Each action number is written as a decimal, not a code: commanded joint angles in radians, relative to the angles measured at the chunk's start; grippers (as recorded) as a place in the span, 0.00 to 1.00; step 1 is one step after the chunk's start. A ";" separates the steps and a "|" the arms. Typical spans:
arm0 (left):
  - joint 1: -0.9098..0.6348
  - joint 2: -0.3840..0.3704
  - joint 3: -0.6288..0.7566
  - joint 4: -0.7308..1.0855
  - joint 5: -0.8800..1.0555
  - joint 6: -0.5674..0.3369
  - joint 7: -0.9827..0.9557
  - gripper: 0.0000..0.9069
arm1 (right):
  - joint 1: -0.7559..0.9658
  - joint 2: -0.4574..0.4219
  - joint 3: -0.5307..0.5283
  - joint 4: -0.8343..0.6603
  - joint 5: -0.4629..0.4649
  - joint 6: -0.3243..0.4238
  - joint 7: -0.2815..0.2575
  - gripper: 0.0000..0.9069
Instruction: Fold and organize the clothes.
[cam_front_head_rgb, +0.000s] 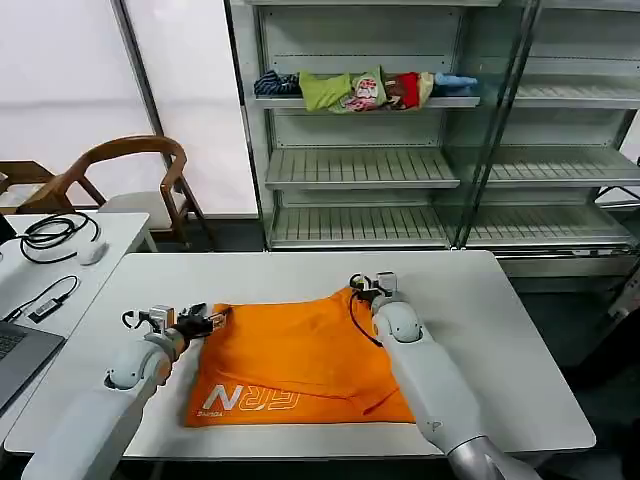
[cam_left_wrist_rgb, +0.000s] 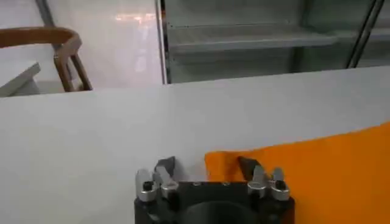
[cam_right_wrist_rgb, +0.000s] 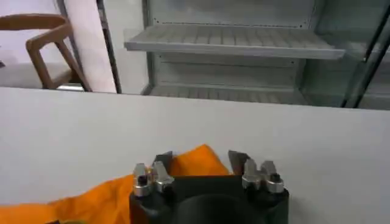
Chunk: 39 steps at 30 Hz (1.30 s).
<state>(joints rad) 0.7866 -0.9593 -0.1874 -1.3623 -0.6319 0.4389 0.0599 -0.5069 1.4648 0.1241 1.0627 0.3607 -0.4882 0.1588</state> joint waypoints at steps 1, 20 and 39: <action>0.002 0.002 0.001 -0.001 -0.001 0.002 0.010 0.03 | 0.002 0.002 0.001 -0.009 0.003 -0.004 -0.005 0.00; 0.024 0.002 -0.009 -0.037 -0.012 -0.001 0.024 0.02 | -0.015 -0.019 -0.008 0.063 0.008 0.011 -0.023 0.00; 0.172 0.043 -0.106 -0.221 -0.053 -0.007 0.022 0.03 | -0.215 -0.188 -0.027 0.493 0.144 -0.038 0.014 0.00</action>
<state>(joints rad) 0.8707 -0.9252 -0.2450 -1.4814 -0.6767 0.4326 0.0816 -0.6224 1.3496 0.0980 1.3448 0.4559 -0.5186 0.1653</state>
